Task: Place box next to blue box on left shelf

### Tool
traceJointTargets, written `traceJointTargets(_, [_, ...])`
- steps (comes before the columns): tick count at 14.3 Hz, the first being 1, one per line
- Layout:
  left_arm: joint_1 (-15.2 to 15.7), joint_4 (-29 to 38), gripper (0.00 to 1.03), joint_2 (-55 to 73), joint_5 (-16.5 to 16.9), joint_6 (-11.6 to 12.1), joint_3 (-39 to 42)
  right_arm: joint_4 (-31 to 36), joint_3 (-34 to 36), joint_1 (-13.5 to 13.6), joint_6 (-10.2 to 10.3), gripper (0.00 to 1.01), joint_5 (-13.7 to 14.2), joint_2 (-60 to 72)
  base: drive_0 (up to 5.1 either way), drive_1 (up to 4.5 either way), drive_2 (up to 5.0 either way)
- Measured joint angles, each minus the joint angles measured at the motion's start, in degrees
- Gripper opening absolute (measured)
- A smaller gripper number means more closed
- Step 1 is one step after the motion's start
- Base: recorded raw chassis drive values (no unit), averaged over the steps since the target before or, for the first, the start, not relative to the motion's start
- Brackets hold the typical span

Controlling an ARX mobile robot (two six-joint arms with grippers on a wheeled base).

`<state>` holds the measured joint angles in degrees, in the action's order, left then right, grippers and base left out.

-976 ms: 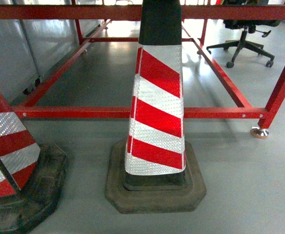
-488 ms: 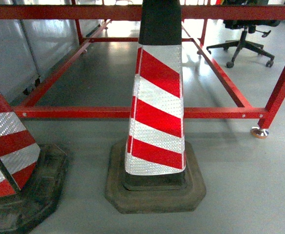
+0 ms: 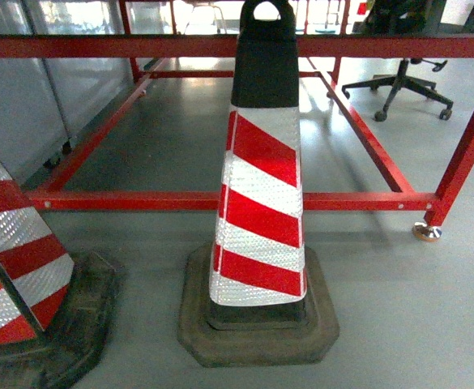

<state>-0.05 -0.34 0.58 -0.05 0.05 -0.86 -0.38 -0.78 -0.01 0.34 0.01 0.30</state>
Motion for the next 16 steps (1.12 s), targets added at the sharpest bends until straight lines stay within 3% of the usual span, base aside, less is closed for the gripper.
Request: traceJointTargets(16, [0.0,0.0,0.98,0.0,0.0,0.0,0.0,0.1,0.0,0.0,0.0,0.98,0.0,0.0,0.0,0.0,0.0])
